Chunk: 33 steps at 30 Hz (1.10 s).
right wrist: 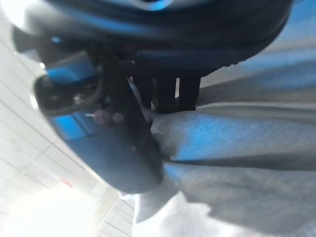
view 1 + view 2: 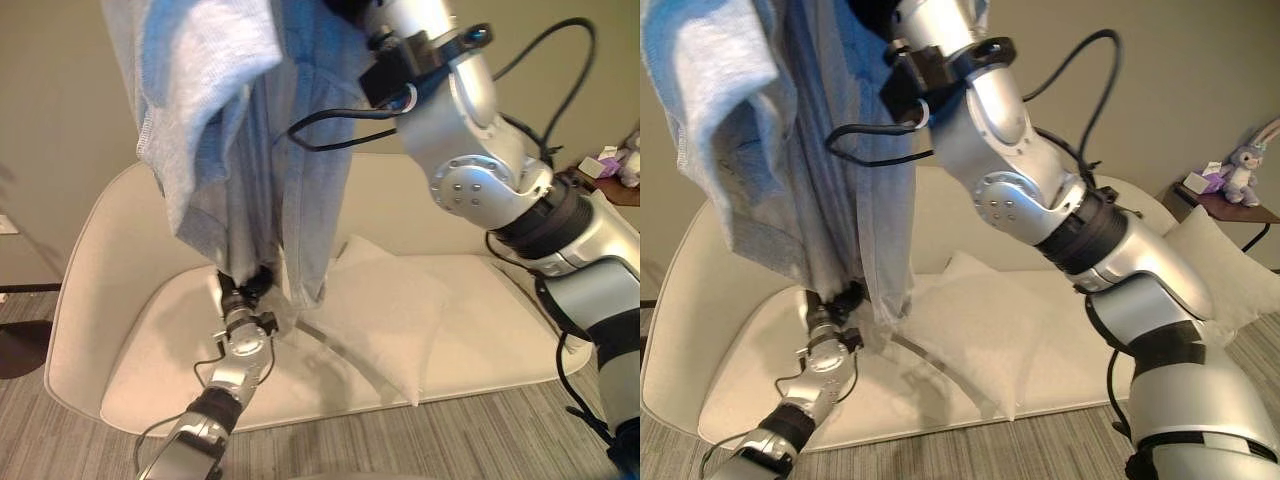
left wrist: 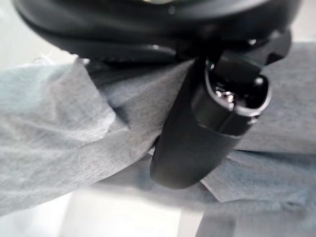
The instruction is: Hang the clothes on the sofa on the clothes rack.
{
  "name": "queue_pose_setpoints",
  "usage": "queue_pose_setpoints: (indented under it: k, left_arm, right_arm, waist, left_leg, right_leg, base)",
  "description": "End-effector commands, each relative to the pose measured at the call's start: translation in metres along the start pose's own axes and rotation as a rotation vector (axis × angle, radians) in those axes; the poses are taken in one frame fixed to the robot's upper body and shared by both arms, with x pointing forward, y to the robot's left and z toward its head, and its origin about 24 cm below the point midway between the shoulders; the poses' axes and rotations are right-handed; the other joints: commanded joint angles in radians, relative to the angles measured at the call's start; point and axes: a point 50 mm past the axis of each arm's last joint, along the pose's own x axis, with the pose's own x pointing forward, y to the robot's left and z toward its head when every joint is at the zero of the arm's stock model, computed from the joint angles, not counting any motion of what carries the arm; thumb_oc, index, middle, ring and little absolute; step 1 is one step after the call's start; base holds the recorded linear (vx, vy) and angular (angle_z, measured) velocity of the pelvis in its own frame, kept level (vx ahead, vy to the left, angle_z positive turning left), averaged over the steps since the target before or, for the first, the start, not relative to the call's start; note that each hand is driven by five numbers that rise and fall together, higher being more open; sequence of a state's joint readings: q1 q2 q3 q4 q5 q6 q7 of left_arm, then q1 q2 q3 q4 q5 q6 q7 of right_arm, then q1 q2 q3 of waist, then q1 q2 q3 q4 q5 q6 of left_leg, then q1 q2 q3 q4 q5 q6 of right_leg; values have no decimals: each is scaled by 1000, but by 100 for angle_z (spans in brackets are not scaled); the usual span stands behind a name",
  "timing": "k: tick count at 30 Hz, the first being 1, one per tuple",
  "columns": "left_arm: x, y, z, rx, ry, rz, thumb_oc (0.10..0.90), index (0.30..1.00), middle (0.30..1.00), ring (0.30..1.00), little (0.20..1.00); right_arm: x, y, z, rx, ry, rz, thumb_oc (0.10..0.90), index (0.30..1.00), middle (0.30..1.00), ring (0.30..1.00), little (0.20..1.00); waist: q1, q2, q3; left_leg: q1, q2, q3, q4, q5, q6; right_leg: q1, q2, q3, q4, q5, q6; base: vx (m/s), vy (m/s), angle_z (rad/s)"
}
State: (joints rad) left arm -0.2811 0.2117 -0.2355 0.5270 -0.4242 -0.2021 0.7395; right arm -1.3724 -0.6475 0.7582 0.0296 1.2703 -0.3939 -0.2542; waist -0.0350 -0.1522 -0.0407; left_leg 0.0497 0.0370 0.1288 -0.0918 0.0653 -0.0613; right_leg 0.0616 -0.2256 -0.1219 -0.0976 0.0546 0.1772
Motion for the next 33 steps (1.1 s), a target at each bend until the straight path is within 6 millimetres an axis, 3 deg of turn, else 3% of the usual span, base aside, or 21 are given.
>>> queue_pose_setpoints:
  k: [1,3,4,5,7,8,10,11,12,15,16,22,23,24,25,26,27,28,30,33]
  left_arm:
    - [20,24,81,-32,-409,122,400,300,300,300,300]
    - [18,50,106,15,-552,198,400,300,300,300,300]
    - [18,50,106,17,-552,197,400,300,300,300,300]
    - [12,67,122,41,-655,228,400,300,300,300,300]
    - [7,71,131,56,-709,224,400,300,300,300,300]
    - [-1,80,142,82,-784,199,400,300,300,300,300]
    - [-10,84,154,84,-862,169,400,300,300,300,300]
    - [-10,84,154,88,-863,162,400,300,300,300,300]
    - [-16,92,163,88,-916,159,400,300,300,300,300]
    - [-19,98,168,107,-954,151,400,300,300,300,300]
    - [-19,105,171,129,-973,153,400,300,300,300,300]
    - [-21,122,162,234,-949,152,400,300,300,300,300]
    - [-21,134,155,251,-916,175,400,300,300,300,300]
    - [-21,133,154,249,-915,173,400,300,300,300,300]
    - [-21,138,148,259,-890,179,400,300,300,300,300]
    - [-23,144,143,264,-861,187,400,300,300,300,300]
    - [-25,160,134,249,-805,217,400,300,300,300,300]
    - [-25,159,134,247,-804,213,400,300,300,300,300]
    - [-27,177,123,168,-739,280,400,300,300,300,300]
    - [-27,177,114,119,-688,274,400,300,300,300,300]
  right_arm:
    - [-6,-31,66,-118,-259,-46,400,300,300,300,300]
    - [-40,-46,64,-206,-195,-37,400,300,300,300,300]
    - [-41,-46,64,-206,-195,-39,400,300,300,300,300]
    - [-66,-56,60,-283,-118,-29,400,300,300,300,300]
    - [-81,-59,61,-314,-103,-29,400,300,300,300,300]
    - [-107,-68,59,-396,-51,-52,400,300,300,300,300]
    - [-132,-77,58,-425,-34,-95,400,300,300,300,300]
    - [-134,-77,59,-426,-34,-100,400,300,300,300,300]
    - [-156,-79,55,-451,-10,-122,400,300,300,300,300]
    - [-174,-80,57,-486,8,-129,400,300,300,300,300]
    - [-185,-79,52,-549,86,-91,400,300,300,300,300]
    - [-191,-56,38,-741,344,234,400,300,300,300,300]
    - [-206,-46,29,-837,521,386,400,300,300,300,300]
    - [-206,-46,29,-840,523,386,400,300,300,300,300]
    - [-216,-50,28,-906,608,414,400,300,300,300,300]
    - [-226,-54,26,-931,671,415,400,300,300,300,300]
    - [-247,-65,25,-1035,793,376,400,300,300,300,300]
    - [-248,-65,26,-1040,794,373,400,300,300,300,300]
    - [-274,-78,22,-1308,907,385,400,300,300,300,300]
    - [-288,-79,13,-1374,914,340,400,300,300,300,300]
  waist:
    - [61,-51,-52]
    - [75,-53,-38]
    - [75,-55,-38]
    - [86,-50,-22]
    - [92,-56,-19]
    - [97,-45,-7]
    - [108,-41,2]
    - [109,-45,0]
    - [116,-31,13]
    - [120,-28,16]
    - [120,-20,26]
    - [126,1,61]
    - [105,20,71]
    - [107,22,69]
    - [97,27,68]
    - [96,29,62]
    - [79,31,74]
    - [82,32,72]
    - [81,36,92]
    - [88,22,93]
  left_leg:
    - [3,-16,-92,4,-112,9]
    - [-6,-24,-101,4,-111,14]
    - [-6,-24,-101,4,-111,14]
    - [-15,-32,-113,4,-108,18]
    - [-18,-38,-120,4,-108,21]
    - [-25,-50,-135,4,-107,29]
    - [-34,-63,-155,4,-107,35]
    - [-35,-64,-158,4,-106,35]
    - [-39,-79,-178,4,-106,43]
    - [-39,-94,-199,4,-109,50]
    - [-34,-109,-213,4,-111,58]
    - [-14,-118,-193,4,-112,70]
    - [-8,-105,-195,4,-112,73]
    - [-12,-103,-194,4,-108,72]
    - [-15,-102,-193,4,-104,74]
    - [-18,-107,-192,4,-103,77]
    - [-11,-114,-198,4,-100,82]
    - [-16,-113,-198,4,-96,81]
    - [-14,-128,-194,4,-88,89]
    - [-13,-140,-193,4,-87,88]
  right_leg:
    - [19,-110,-57,10,57,58]
    - [22,-119,-73,11,69,66]
    - [22,-120,-73,11,69,66]
    - [25,-129,-90,19,81,73]
    - [29,-136,-97,25,93,77]
    - [26,-150,-112,45,104,81]
    - [21,-166,-135,68,113,84]
    - [22,-166,-137,69,112,84]
    - [17,-184,-153,98,119,84]
    - [15,-205,-168,132,127,85]
    - [7,-223,-164,172,139,78]
    - [-21,-244,-200,247,146,56]
    - [-48,-150,-164,289,12,7]
    - [-53,-148,-163,291,14,3]
    - [-80,-73,-125,307,-47,-19]
    - [-98,-34,-106,315,-68,-22]
    - [-122,63,-84,338,-121,-53]
    - [-126,64,-85,335,-115,-55]
    - [-156,167,-73,332,-140,-84]
    - [-117,185,-83,272,-152,-107]
  base:
    - [-19,58,2]
    - [-24,59,3]
    - [-30,53,8]
    - [-22,41,13]
    - [-24,77,22]
    - [-12,114,24]
    - [1,92,24]
    - [7,116,39]
    - [6,82,37]
    - [23,113,29]
    - [42,167,23]
    - [0,106,-5]
    - [10,64,-20]
    - [11,106,-12]
    - [5,54,2]
    - [34,80,-4]
    - [18,40,-6]
    - [-3,16,-10]
    - [-21,-35,-6]
    - [36,-92,-15]
